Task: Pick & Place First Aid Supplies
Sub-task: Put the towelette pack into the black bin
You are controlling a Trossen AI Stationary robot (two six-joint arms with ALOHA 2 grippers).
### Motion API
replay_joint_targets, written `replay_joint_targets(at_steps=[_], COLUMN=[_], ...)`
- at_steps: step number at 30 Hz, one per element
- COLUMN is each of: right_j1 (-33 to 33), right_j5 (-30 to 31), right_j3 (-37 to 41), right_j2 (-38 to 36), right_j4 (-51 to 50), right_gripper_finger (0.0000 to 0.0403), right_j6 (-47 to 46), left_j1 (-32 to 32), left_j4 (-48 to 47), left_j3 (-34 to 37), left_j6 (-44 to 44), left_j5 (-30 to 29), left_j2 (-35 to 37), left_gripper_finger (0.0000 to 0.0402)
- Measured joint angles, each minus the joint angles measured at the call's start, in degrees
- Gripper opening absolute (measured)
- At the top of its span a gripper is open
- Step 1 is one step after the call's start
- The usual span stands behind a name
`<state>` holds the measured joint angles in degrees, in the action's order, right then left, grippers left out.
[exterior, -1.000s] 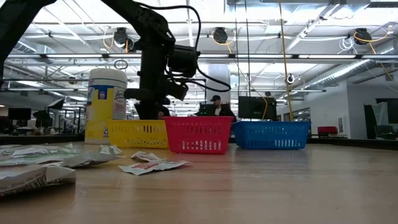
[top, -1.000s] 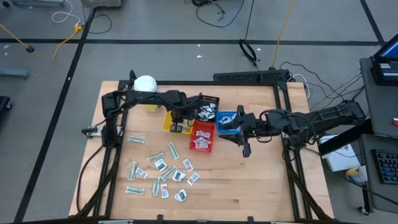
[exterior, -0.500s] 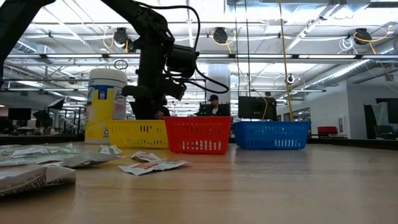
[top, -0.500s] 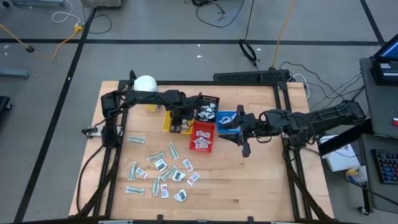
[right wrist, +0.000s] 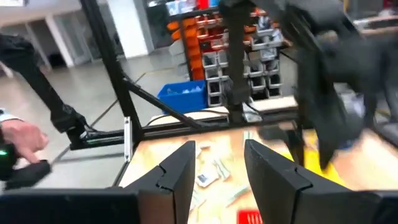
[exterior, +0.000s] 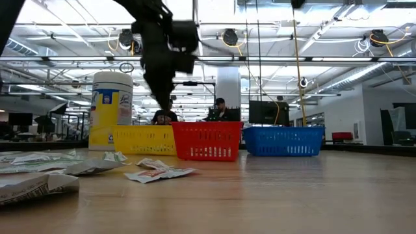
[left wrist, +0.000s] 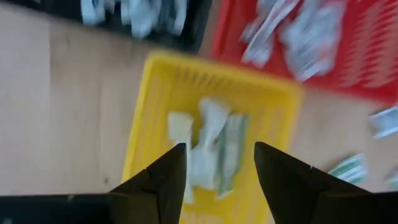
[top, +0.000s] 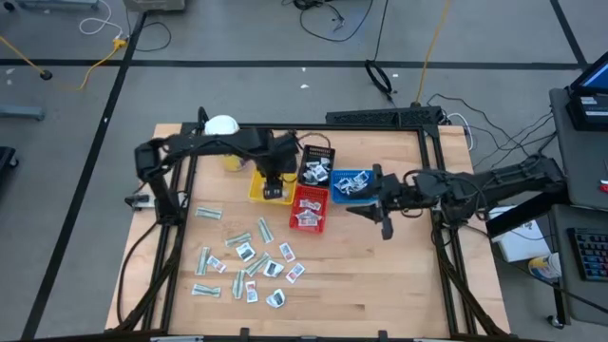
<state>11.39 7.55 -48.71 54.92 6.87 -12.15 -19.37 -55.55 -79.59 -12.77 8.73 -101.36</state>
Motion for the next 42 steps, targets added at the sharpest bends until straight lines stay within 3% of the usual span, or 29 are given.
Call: replay_joint_targets(at_steps=[9, 19, 30, 38, 42], right_j1=[0.34, 0.31, 0.33, -1.34, -3.73], right_j5=[-0.26, -0.53, -1.85, -1.62, -1.65], right_j3=[24.31, 41.73, 47.60, 47.71, 47.75], right_j2=[-18.85, -33.42, -39.16, -46.73, -52.95], right_j4=[6.79, 15.05, 12.64, 5.00, -3.79], right_gripper_finger=[0.0130, 0.0130, 0.0130, 0.0130, 0.0130], right_j6=[-5.63, -7.38, -7.94, -4.33, -3.61], left_j1=[3.02, 6.35, 10.20, 12.12, 13.44], left_j4=[10.25, 12.23, 14.00, 16.95, 16.90], left_j3=[-0.02, -0.09, -0.02, -0.02, -0.02], left_j6=[4.19, 7.57, 14.27, 18.95, 19.41], left_j5=[11.62, 11.96, 6.74, -0.76, -4.42], left_j2=[12.10, 21.62, 30.57, 37.24, 38.80], left_gripper_finger=[0.0180, 0.0186, 0.0186, 0.0186, 0.0186])
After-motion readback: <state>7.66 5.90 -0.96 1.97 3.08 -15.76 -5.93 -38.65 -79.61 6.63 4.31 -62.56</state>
